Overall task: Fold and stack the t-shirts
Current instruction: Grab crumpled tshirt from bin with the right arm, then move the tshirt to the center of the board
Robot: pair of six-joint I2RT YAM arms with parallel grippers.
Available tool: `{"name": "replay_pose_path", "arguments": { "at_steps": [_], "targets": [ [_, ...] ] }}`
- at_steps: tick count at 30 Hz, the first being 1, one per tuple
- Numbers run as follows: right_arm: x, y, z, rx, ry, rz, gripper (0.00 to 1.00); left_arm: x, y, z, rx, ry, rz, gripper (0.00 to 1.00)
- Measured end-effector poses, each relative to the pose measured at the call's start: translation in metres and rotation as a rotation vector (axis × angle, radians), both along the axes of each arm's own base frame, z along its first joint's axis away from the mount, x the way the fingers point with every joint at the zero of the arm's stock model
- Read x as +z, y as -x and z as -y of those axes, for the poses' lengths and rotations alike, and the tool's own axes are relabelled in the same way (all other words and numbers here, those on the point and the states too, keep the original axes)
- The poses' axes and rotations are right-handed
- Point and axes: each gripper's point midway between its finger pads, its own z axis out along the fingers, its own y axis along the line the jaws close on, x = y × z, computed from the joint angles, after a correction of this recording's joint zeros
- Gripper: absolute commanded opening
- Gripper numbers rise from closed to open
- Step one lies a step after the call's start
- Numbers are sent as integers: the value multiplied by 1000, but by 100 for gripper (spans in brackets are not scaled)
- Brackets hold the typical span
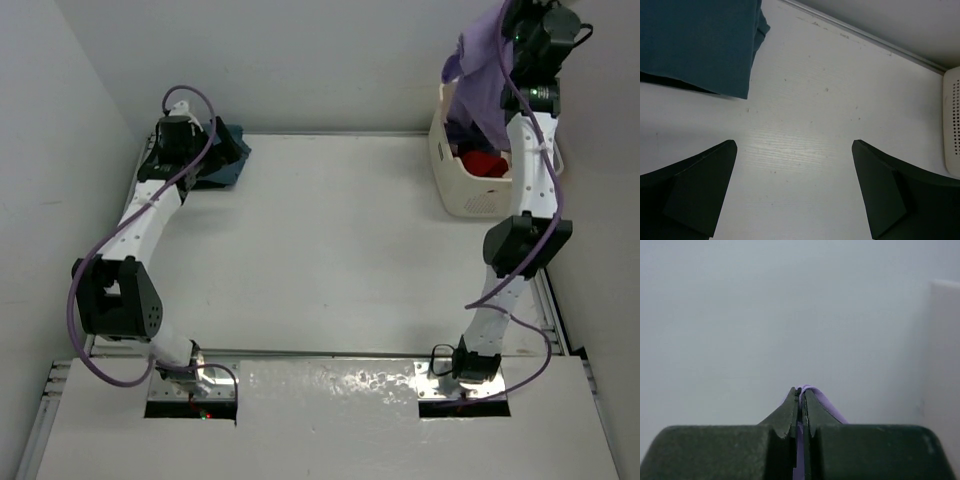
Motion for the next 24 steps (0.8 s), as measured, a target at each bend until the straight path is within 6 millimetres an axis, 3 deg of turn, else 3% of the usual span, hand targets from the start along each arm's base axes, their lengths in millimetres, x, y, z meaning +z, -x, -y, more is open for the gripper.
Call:
{"name": "replay_pose_path", "arguments": {
  "at_steps": [2,4,5,6,7,9,11,13,15,19,22,24],
  "targets": [
    [32,12,-33,117,42,47,0,5,5,1,-5,3,16,100],
    [51,28,-74,254,82,65,0,10,9,1,-7,5,33,100],
    [54,41,-113,369,109,55,0,11,10,1,-7,5,37,100],
    [56,48,-133,424,127,52,0,11,12,1,-7,5,39,100],
    [59,62,-169,518,155,44,0,11,13,1,-7,5,41,100],
    [68,97,-246,717,210,64,0,9,17,1,-7,5,41,100],
    [78,139,-310,904,246,105,0,6,24,1,-7,7,40,100],
    [98,182,-351,1053,254,179,0,3,33,2,-8,14,41,100],
    [128,217,-362,1143,239,282,0,1,44,2,-9,21,46,100],
    [170,250,-352,1191,197,427,0,3,58,2,1,31,63,100],
    [164,253,-351,1206,172,404,0,7,67,-1,19,31,81,100],
    [135,245,-350,1186,154,318,0,9,72,-5,40,25,87,100]
  ]
}}
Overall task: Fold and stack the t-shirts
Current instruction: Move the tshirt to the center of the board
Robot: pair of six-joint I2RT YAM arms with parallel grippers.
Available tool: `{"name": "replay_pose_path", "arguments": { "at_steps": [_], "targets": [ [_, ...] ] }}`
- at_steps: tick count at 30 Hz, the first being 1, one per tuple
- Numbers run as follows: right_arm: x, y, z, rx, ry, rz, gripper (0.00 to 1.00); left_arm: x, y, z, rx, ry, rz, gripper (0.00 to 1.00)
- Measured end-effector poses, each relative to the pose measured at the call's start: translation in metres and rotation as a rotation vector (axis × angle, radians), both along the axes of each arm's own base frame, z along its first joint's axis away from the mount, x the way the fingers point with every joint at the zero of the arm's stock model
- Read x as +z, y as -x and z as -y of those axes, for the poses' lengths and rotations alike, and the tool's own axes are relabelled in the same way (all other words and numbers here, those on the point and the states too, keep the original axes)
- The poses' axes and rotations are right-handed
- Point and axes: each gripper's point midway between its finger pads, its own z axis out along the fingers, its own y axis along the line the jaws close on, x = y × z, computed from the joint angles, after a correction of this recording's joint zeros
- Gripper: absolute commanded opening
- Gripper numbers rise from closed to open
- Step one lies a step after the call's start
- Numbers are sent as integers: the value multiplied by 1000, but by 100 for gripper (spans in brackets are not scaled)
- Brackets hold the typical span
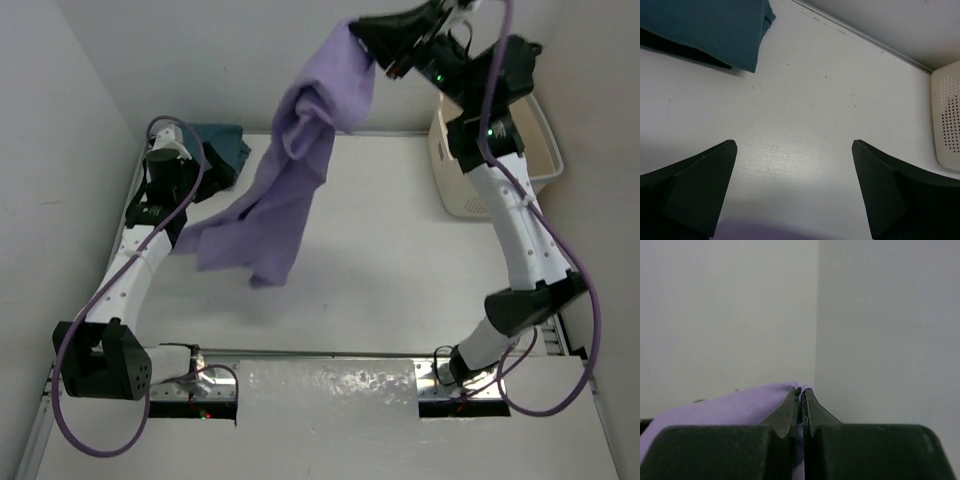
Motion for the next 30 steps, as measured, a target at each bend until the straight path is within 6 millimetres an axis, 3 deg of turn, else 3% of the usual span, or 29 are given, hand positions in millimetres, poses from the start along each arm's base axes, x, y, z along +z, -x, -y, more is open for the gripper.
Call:
{"name": "replay_pose_path", "arguments": {
  "at_steps": [2,6,7,8,10,11,13,15,19,23,26,28,30],
  "targets": [
    [-52,-11,5,-64,39,-127,0,1,6,-4,25,-4,0,100],
    [-214,-35,41,-281,151,-447,3,-5,19,-16,105,-5,-39,100],
    [-255,-41,52,-337,185,-540,14,-7,21,-18,119,-6,-48,100],
    [-300,-47,67,-403,220,-647,38,-9,23,-20,134,-8,-59,100],
    [-381,-52,101,-531,292,-847,99,-15,28,-25,171,-8,-92,100],
    [-418,-50,120,-603,349,-954,99,-20,31,-28,187,-10,-112,100],
    [-466,-44,148,-703,443,-1095,99,-31,41,-31,213,-13,-174,100],
    [-485,-33,155,-727,508,-1151,99,-45,53,-31,226,-7,-248,100],
    [-491,-9,148,-709,557,-1140,99,-80,82,-26,229,16,-407,100],
    [-508,13,146,-681,601,-1160,99,-149,139,-8,178,76,-651,100],
    [-533,26,146,-655,643,-1217,99,-191,187,14,110,148,-818,100],
    [-550,32,146,-644,669,-1258,99,-201,210,32,46,173,-879,100],
    [-562,35,145,-637,685,-1289,99,-199,217,52,-37,170,-883,100]
  ]
}}
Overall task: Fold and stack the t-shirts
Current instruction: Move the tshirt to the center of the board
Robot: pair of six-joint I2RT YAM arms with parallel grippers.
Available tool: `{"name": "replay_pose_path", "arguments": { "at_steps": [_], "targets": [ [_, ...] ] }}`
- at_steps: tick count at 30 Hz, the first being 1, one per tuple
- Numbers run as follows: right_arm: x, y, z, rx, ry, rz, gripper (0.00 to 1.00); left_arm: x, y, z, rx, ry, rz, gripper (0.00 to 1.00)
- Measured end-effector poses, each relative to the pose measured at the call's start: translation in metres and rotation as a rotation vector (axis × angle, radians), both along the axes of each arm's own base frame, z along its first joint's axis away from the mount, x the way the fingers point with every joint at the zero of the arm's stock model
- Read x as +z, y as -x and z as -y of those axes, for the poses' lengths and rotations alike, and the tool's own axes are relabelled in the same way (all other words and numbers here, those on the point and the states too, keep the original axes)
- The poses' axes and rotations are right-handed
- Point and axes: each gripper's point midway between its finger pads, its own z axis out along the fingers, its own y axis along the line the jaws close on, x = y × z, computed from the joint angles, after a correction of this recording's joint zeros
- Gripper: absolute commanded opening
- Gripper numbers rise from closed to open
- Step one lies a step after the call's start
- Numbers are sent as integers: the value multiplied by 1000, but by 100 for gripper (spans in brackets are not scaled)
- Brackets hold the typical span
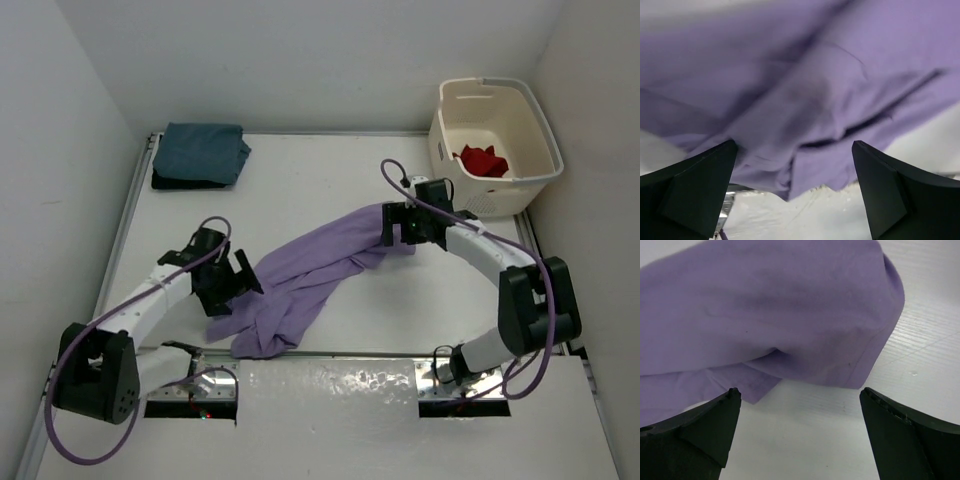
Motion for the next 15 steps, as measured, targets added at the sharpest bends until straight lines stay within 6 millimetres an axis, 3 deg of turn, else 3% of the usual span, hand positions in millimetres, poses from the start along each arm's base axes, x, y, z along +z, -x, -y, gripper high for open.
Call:
{"name": "replay_pose_path", "arguments": {
  "at_steps": [3,8,15],
  "targets": [
    [-11,1,-1,-3,-4,-30,99,1,6,19,-68,30,-1,100],
    [-28,0,0,-14,7,-67,99,-28,13,19,-55,4,-101,100],
    [-44,-1,7,-49,44,-102,99,-36,-7,25,-60,-36,-296,100]
  ]
}}
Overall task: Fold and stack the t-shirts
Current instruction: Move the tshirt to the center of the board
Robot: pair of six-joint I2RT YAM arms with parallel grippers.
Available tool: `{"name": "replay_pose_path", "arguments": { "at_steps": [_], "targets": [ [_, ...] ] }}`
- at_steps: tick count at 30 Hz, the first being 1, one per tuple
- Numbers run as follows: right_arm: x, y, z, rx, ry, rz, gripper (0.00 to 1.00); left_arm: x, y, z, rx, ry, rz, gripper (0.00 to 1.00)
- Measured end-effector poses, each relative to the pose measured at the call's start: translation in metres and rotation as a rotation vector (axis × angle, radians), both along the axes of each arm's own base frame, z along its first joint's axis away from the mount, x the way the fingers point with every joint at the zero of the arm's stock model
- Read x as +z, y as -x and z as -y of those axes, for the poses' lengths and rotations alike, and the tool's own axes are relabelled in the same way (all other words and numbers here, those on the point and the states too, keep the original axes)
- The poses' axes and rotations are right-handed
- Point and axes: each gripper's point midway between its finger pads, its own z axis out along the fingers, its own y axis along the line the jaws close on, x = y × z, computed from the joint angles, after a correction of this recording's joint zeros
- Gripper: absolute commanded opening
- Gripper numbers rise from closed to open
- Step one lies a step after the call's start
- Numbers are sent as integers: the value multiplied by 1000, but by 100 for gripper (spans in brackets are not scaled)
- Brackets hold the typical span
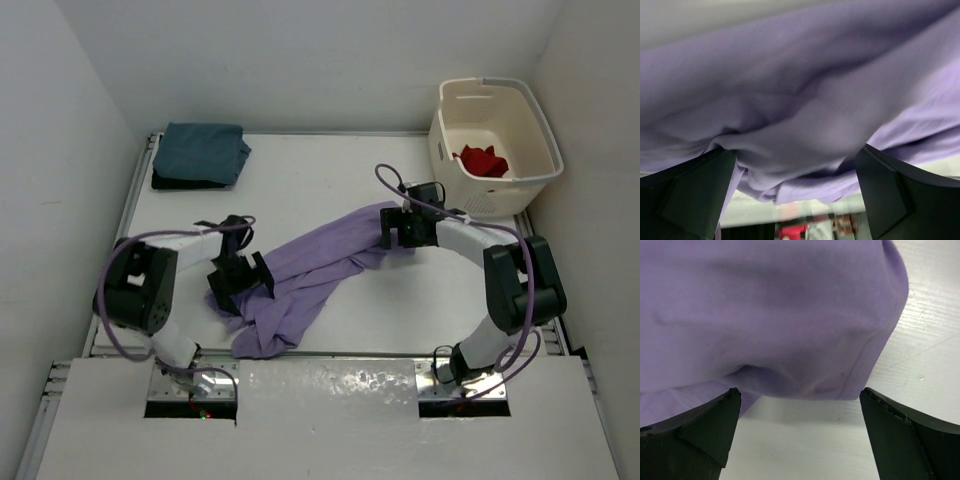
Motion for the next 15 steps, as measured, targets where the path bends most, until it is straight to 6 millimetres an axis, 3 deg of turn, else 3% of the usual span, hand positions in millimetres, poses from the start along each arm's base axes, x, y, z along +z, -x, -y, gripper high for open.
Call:
{"name": "replay_pose_path", "arguments": {
  "at_steps": [4,8,10,12,15],
  "targets": [
    [-2,-13,7,-30,17,7,99,0,-26,5,-24,-28,-80,100],
    [4,-34,17,-73,8,31,99,8,-96,14,-75,-41,88,100],
    [10,-40,21,-83,7,47,99,20,-139,16,-95,-56,265,100],
    [14,-45,23,-81,10,61,99,41,-163,10,-92,-97,396,100],
    [16,-44,22,-72,8,64,99,77,-168,-5,-61,-164,510,100]
  ]
}}
